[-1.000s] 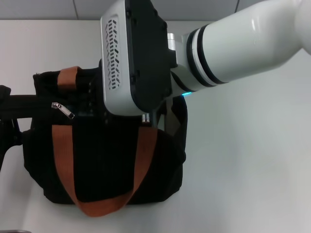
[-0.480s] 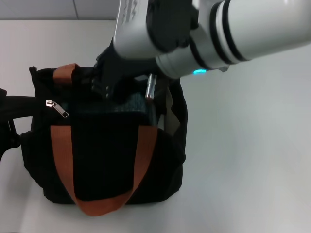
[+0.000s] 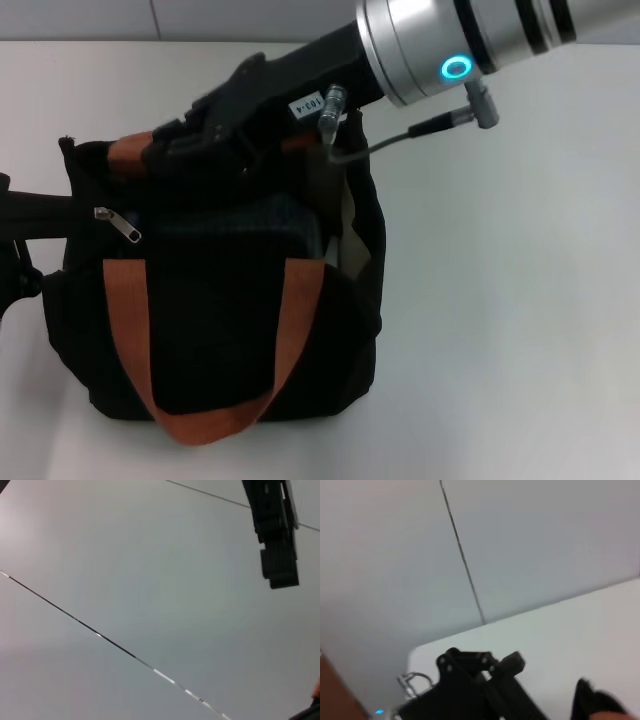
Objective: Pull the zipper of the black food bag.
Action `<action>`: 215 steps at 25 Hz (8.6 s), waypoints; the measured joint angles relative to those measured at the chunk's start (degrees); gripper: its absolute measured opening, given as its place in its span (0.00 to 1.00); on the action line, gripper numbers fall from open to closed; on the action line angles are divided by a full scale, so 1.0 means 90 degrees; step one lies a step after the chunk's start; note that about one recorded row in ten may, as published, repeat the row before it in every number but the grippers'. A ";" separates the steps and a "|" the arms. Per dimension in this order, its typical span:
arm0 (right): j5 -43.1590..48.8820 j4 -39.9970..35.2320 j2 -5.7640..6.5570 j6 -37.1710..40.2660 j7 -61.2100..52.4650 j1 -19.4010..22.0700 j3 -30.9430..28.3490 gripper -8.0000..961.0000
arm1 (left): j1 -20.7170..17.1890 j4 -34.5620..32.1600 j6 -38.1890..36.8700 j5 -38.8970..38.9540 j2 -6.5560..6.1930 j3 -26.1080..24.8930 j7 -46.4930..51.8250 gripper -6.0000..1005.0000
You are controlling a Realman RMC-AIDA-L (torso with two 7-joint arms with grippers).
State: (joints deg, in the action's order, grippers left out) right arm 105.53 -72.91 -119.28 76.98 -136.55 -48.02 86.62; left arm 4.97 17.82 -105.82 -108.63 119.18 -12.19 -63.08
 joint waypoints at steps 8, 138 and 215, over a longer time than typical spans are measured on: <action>-0.0052 0.0900 -0.0021 -0.0011 0.0297 -0.0244 -0.0028 0.32 | -0.0020 -0.0001 -0.0007 -0.0008 0.0000 0.0064 -0.0003 0.02; 0.0384 0.1879 -0.0054 -0.0281 0.0031 -0.0776 0.0596 0.23 | -0.0192 -0.0411 0.0414 -0.0011 0.0000 0.0430 -0.0315 0.02; 0.0241 0.2264 -0.0012 -0.0213 -0.0588 -0.1058 0.0421 0.12 | -0.0290 -0.0446 0.0664 0.0000 0.0000 0.0463 -0.0325 0.02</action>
State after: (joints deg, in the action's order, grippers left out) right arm 107.70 -52.53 -119.39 75.06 -141.84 -57.54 90.41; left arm 2.36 13.80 -99.85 -108.63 119.18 -8.02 -66.01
